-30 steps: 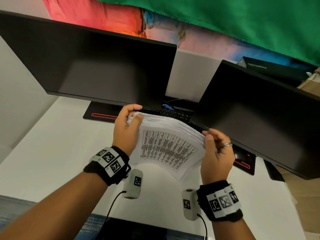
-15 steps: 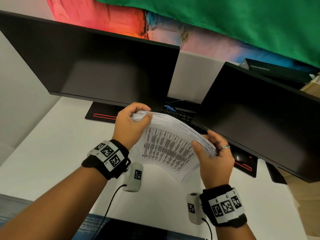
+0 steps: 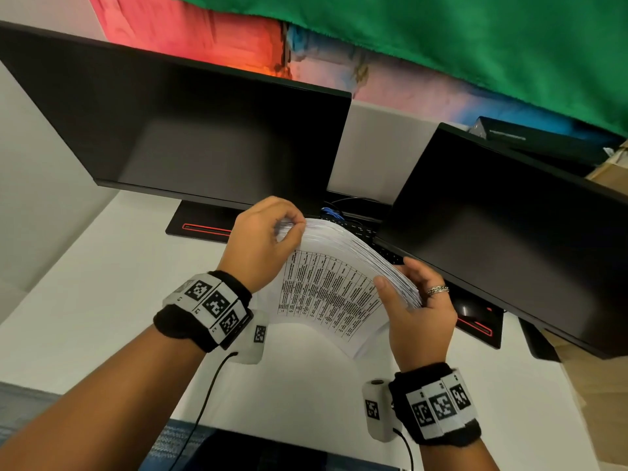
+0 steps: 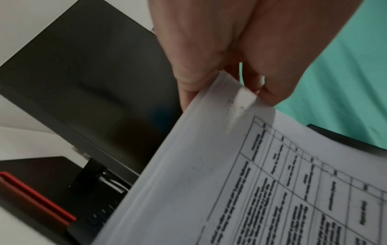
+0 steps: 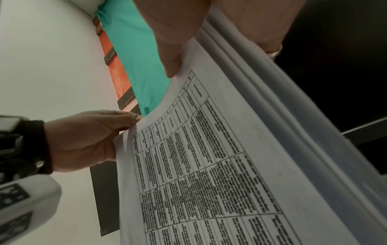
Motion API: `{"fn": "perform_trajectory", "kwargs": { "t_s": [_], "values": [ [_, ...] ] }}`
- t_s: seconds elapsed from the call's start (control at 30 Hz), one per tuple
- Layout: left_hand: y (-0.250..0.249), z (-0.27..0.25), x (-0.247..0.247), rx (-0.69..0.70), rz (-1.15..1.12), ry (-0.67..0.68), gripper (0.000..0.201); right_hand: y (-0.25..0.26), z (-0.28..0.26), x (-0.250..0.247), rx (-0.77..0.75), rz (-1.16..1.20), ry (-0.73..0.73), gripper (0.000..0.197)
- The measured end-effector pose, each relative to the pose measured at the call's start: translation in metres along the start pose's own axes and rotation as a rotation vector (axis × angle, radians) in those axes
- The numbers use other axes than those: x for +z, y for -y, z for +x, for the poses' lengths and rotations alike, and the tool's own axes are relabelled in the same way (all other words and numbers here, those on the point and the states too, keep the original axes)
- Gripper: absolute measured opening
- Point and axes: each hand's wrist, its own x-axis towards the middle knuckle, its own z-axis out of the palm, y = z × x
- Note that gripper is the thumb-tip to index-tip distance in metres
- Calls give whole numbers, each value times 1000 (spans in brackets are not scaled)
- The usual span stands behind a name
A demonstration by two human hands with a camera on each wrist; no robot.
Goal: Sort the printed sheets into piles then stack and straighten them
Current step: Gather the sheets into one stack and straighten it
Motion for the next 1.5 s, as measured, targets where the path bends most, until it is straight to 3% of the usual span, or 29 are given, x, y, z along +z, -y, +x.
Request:
{"fn": "perform_trajectory", "kwargs": {
  "t_s": [0.1, 0.23, 0.3, 0.37, 0.5, 0.57, 0.67, 0.73, 0.8, 0.83, 0.9, 0.93, 1.0, 1.07, 1.13, 1.2, 1.27, 1.33, 1.43, 1.5],
  "values": [
    [1, 0, 0, -57, 9, 33, 11, 1, 0, 1, 1, -6, -3, 42],
    [0, -4, 4, -225, -152, -98, 24, -2, -1, 1, 18, 3, -18, 44],
    [-3, -3, 7, -278, -269, -141, 20, -3, -2, 1, 34, 4, -33, 43],
    [-4, -1, 10, -277, -307, -119, 13, -3, -3, 1, 50, 6, -39, 40],
    [2, 4, 11, -291, -299, -136, 18, 0, 0, 4, 51, 26, -65, 23],
    [5, 2, 7, -291, -365, -54, 22, -2, 3, 5, 52, -1, -87, 16],
    [10, -4, 2, -257, -386, 38, 27, -3, 4, 5, 50, -12, -91, 13],
    [13, -6, -1, -255, -419, 23, 31, -1, 4, 3, 53, -18, -25, 24],
    [15, -7, -4, -250, -510, 77, 54, -2, 4, 0, 57, -69, 53, 52],
    [18, -7, -7, -251, -554, 129, 71, -2, 5, -1, 57, -132, 72, 56],
    [27, -9, -10, -298, -607, 245, 95, -2, 9, -5, 55, -240, 69, 39],
    [31, -11, -11, -326, -611, 295, 95, -2, 12, -7, 53, -261, 62, 30],
    [36, -16, -9, -371, -552, 344, 66, 0, 19, -13, 64, -246, 88, 23],
    [36, -22, -6, -383, -477, 314, 33, 8, 23, -18, 61, -276, 157, 21],
    [29, -22, -4, -363, -436, 252, 22, 18, 31, -22, 18, -401, 220, 21],
    [13, -12, -13, -286, -392, 226, 17, 33, 40, -20, -71, -595, 333, 25],
    [-8, 2, -30, -159, -261, 233, 15, 52, 46, -7, -145, -745, 477, 50],
    [-29, 16, -46, -9, -149, 286, 15, 70, 49, 12, -159, -736, 562, 63],
    [-41, 29, -56, 136, -29, 330, 17, 73, 46, 38, -186, -633, 560, 33],
    [-30, 27, -61, 187, 83, 201, 29, 63, 45, 40, -163, -534, 492, 27]
  ]
}}
